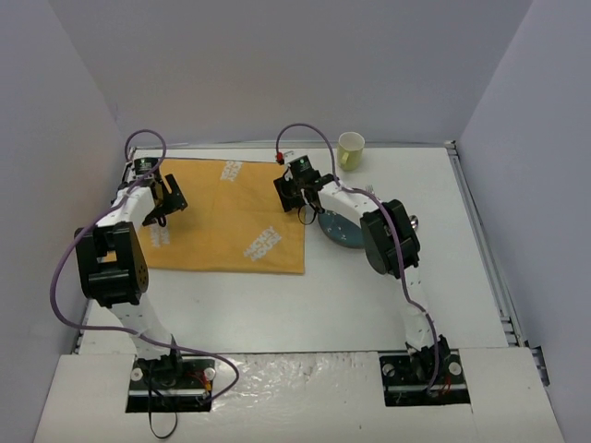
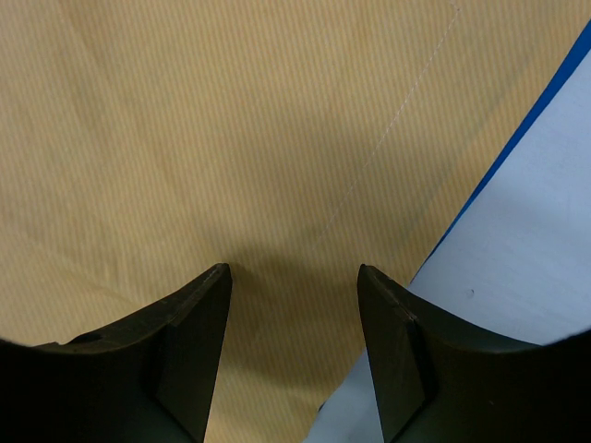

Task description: Set the dinner table for one person

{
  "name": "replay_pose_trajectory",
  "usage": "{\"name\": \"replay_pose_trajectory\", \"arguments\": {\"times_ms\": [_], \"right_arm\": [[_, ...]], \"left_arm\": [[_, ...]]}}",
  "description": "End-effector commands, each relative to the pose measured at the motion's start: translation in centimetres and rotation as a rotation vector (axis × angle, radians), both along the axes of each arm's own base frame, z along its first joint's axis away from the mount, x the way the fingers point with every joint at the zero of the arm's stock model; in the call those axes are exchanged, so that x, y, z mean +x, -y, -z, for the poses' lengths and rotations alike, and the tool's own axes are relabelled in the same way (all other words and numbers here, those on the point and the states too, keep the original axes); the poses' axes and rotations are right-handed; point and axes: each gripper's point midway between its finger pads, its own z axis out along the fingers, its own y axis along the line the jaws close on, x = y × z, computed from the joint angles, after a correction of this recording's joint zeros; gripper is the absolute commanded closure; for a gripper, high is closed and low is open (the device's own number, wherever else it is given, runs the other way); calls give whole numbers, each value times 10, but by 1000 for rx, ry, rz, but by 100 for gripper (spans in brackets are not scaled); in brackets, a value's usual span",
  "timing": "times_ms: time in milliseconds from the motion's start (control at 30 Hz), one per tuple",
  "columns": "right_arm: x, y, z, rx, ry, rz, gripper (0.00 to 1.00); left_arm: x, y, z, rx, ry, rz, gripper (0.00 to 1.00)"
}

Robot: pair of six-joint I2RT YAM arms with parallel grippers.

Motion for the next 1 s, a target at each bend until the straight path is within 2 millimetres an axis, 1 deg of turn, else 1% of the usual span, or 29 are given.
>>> {"name": "replay_pose_trajectory", "arguments": {"times_ms": [0,67,133,233,367,400,533,600,700,767,800,833,900,933,967], "right_arm": [[35,-3,-41,51,128,5,46],[40,4,-28,35,114,23,46],[40,7,-20,31,102,26,46],[49,21,-7,24,85,53,46],[59,26,-3,31,87,61,46],[62,27,-3,31,89,64,46],[75,29,-5,41,110,77,46],[79,33,-4,36,115,80,46],[90,39,-6,27,139,85,46],[96,41,-8,29,148,89,46],[99,41,-15,37,162,89,46],[104,40,-26,48,183,89,46],[109,36,-55,84,224,77,45],[110,34,-60,93,234,68,45],[111,31,-88,117,272,56,44]], "left_arm": [[-8,-2,11,-13,-5,-64,23],[-12,-2,27,-19,-38,-73,23],[-14,-2,34,-24,-54,-81,23],[-17,4,52,-50,-90,-90,23],[-16,8,67,-66,-117,-99,23],[-14,10,65,-76,-111,-102,23],[-7,18,71,-107,-113,-116,23],[-5,19,71,-115,-108,-124,23],[-1,19,72,-126,-108,-145,23],[1,25,73,-157,-108,-153,23],[1,29,73,-174,-107,-159,23],[2,33,73,-188,-106,-166,23],[1,38,71,-205,-103,-171,23],[2,39,67,-205,-94,-168,23],[4,39,58,-198,-78,-162,23]]}}
